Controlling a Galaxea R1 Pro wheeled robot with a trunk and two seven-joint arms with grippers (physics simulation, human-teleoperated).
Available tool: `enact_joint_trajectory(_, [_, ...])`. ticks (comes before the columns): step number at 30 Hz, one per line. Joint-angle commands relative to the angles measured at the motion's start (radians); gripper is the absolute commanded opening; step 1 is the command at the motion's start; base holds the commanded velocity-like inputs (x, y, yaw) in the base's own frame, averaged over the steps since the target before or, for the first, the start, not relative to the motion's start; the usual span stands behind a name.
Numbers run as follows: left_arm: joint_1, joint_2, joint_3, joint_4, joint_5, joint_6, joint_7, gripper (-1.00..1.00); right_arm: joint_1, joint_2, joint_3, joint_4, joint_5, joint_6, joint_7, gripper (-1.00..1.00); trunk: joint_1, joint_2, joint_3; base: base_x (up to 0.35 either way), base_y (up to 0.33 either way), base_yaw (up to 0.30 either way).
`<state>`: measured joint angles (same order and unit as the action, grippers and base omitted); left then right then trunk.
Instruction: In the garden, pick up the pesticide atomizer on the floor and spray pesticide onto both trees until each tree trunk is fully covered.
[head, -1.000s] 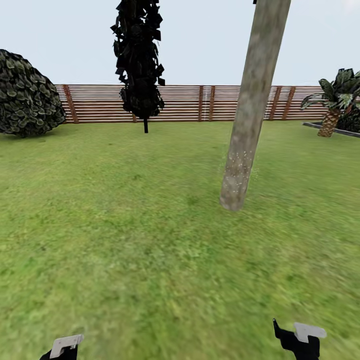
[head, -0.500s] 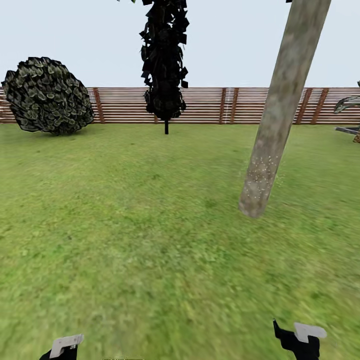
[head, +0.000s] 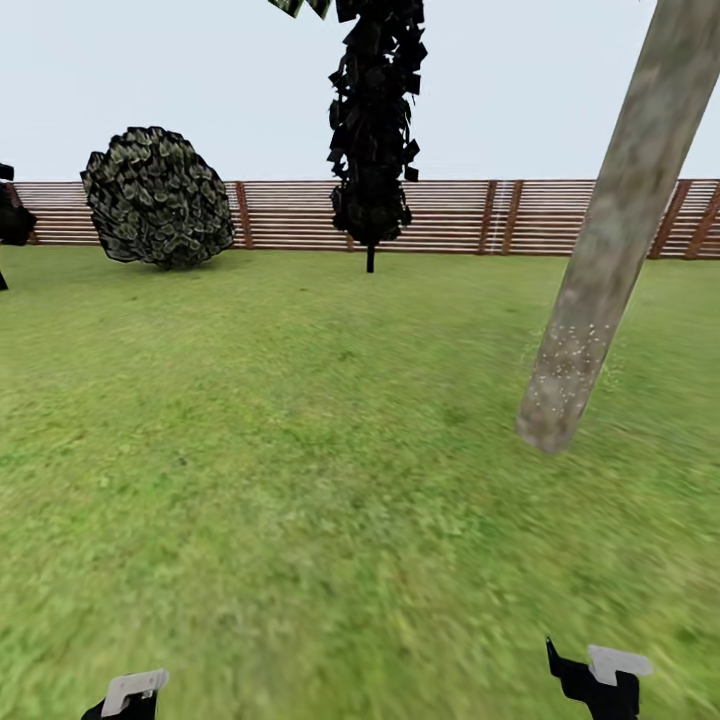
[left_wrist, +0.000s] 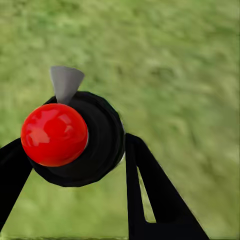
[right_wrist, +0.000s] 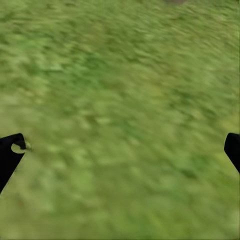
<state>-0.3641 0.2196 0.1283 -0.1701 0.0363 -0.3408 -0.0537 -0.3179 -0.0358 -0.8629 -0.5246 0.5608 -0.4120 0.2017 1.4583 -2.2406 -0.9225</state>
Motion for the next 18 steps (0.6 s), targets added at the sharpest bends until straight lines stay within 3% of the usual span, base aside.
enact_joint_trajectory(1, [-0.001, 0.0, 0.005, 0.001, 0.007, -0.003, -0.006, -1.0, -0.001, 0.001, -0.008, 0.0, 0.005, -0.005, 0.008, 1.0, 0.0, 0.0, 0.0, 0.0, 0.0, 0.25])
enact_joint_trajectory(7, [-0.001, 0.0, 0.006, 0.001, 0.014, -0.003, -0.005, -1.0, -0.001, 0.001, -0.008, 0.0, 0.005, -0.005, 0.008, 1.0, 0.0, 0.0, 0.005, -0.039, 0.045, 0.25])
enact_joint_trajectory(18, [-0.001, 0.0, 0.007, 0.001, 0.014, -0.003, -0.003, -1.0, -0.001, 0.001, -0.008, 0.0, 0.005, -0.005, 0.008, 1.0, 0.0, 0.0, 0.015, -0.209, 0.234, 0.245])
